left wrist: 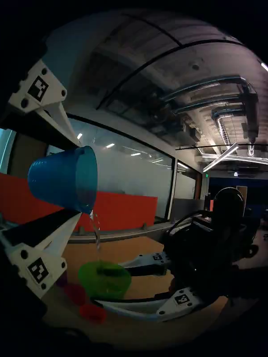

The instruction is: Pour water

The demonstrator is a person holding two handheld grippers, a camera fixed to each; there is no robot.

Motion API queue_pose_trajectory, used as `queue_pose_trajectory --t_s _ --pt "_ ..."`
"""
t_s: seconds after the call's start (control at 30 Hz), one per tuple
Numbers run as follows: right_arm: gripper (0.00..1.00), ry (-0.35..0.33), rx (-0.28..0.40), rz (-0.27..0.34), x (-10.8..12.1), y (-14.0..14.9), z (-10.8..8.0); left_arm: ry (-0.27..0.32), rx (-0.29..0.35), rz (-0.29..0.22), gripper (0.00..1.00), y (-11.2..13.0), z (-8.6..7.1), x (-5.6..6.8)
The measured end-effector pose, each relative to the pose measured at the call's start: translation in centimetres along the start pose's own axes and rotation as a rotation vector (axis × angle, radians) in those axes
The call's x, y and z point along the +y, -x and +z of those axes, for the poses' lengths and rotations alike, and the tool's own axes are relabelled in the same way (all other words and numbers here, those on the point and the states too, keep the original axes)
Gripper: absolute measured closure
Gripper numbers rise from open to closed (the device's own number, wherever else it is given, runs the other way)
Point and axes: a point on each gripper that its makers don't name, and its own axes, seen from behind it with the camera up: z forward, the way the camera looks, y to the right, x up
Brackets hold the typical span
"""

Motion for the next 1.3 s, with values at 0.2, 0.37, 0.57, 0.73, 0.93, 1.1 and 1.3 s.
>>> queue_pose_trajectory --t_s 0.2,0.37,0.57,0.73,0.93,1.1,1.3 --pt "0.12 0.002 -0.001 -0.002 0.1 0.0 0.0 -0.008 0.002 0.036 0.15 -0.3 0.1 -0.5" --pt "0.12 0.001 0.003 -0.001 0.1 -0.3 0.0 -0.013 0.001 0.062 0.15 -0.4 0.1 -0.7" --pt "0.12 0.003 0.004 -0.003 0.2 -0.4 0.0 -0.017 0.006 0.096 0.15 -0.6 0.0 -0.8" --pt "0.12 0.004 0.006 -0.002 0.3 -0.4 0.0 -0.024 0.006 0.139 0.15 -0.8 0.1 -1.0" --pt "0.12 0.005 0.009 -0.002 0.4 -0.5 0.0 -0.027 0.012 0.182 0.15 -1.3 0.1 -0.8" --pt "0.12 0.006 0.011 -0.001 0.5 -0.5 0.0 -0.030 0.016 0.206 0.15 -1.6 0.1 -0.8" --pt "0.12 0.009 0.013 -0.001 0.7 -0.4 0.0 -0.033 0.025 0.223 0.15 -1.8 0.1 -0.6"
